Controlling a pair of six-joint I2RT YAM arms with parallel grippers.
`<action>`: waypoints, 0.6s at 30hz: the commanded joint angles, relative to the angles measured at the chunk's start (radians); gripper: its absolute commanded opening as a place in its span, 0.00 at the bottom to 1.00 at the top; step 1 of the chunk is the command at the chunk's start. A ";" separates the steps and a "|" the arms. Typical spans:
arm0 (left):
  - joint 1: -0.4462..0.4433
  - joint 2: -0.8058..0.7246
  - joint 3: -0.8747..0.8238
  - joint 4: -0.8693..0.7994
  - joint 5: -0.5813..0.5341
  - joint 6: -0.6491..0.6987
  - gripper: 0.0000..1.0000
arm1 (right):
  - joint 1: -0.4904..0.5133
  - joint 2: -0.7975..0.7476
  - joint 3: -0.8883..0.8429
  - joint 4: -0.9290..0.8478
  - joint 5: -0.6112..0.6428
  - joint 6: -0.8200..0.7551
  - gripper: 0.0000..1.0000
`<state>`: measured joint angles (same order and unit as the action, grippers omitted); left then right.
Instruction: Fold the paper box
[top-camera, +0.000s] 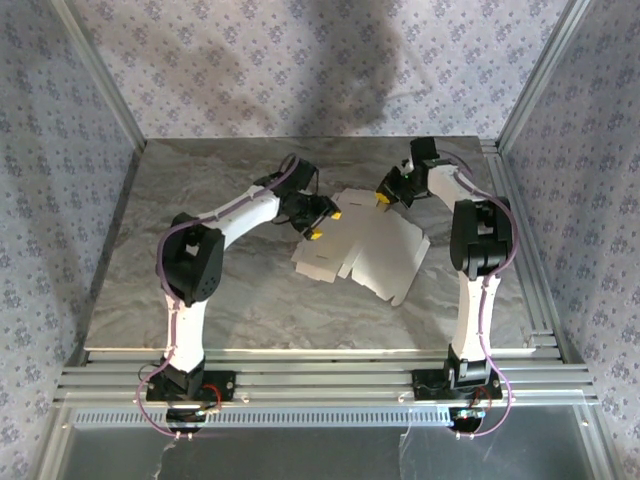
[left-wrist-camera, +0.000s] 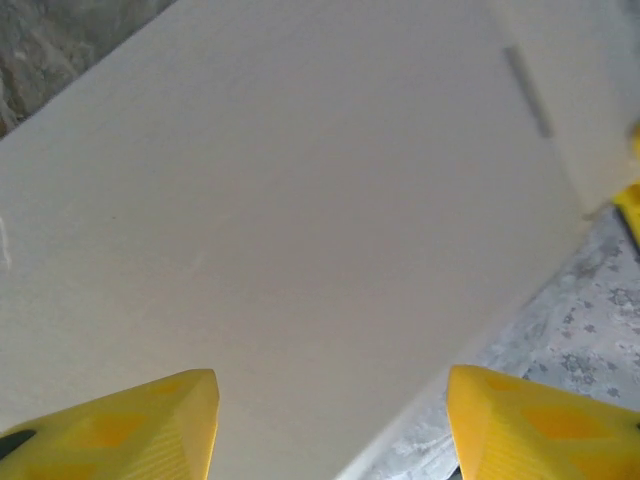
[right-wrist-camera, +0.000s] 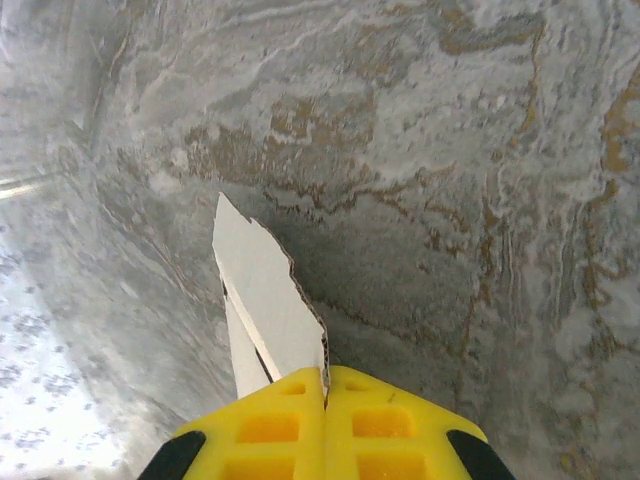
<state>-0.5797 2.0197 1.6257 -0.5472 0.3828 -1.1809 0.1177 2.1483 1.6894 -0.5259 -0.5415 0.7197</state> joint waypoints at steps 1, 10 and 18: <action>0.016 -0.126 0.125 -0.164 -0.069 0.044 0.62 | 0.014 -0.135 0.035 -0.060 0.109 -0.083 0.00; 0.052 0.044 0.882 -0.636 -0.147 -0.099 0.66 | 0.147 -0.382 0.135 -0.014 0.372 -0.325 0.00; 0.069 0.138 1.175 -0.741 -0.082 -0.338 0.68 | 0.442 -0.561 -0.014 0.212 0.828 -0.660 0.00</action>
<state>-0.5144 2.1540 2.8441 -1.1782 0.2764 -1.4078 0.4919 1.6222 1.7489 -0.4202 0.0551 0.2493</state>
